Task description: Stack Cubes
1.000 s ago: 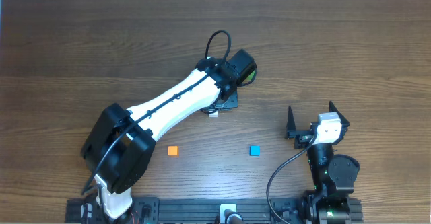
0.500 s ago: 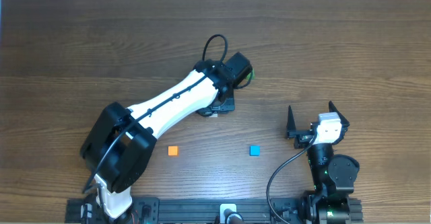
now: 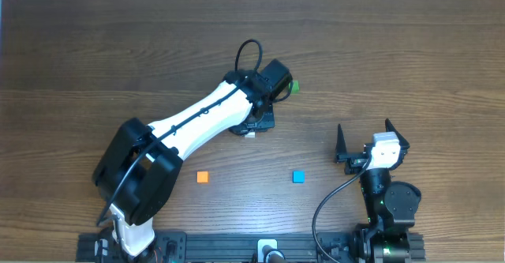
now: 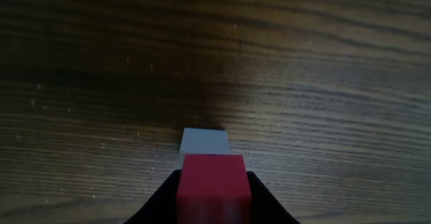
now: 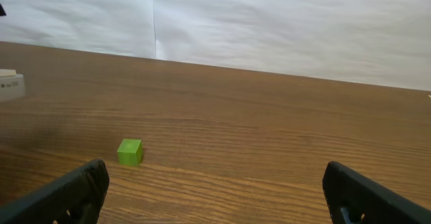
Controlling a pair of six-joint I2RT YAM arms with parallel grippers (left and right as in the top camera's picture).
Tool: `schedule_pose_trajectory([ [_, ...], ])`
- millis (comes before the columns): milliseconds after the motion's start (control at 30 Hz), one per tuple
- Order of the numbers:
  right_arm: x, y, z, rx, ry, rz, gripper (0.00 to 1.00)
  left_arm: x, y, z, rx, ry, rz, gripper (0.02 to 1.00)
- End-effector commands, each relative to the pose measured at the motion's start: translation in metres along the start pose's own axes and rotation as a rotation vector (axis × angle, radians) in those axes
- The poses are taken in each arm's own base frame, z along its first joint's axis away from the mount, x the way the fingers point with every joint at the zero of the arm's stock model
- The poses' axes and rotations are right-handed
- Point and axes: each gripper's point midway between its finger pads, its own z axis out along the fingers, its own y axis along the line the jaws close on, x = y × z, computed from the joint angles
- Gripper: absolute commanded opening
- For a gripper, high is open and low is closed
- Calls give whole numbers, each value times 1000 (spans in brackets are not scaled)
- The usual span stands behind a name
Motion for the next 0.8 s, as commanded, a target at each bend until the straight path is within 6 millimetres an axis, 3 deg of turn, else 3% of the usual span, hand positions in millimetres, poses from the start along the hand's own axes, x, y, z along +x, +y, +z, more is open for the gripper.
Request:
schedule_pose_trajectory([
  [33,2,-1,0,3,0,-4,991,7,6,10,-15,32,6,40],
  [800,2,-1,0,3,0,-4,993,10,6,14,-18,35,10,42],
])
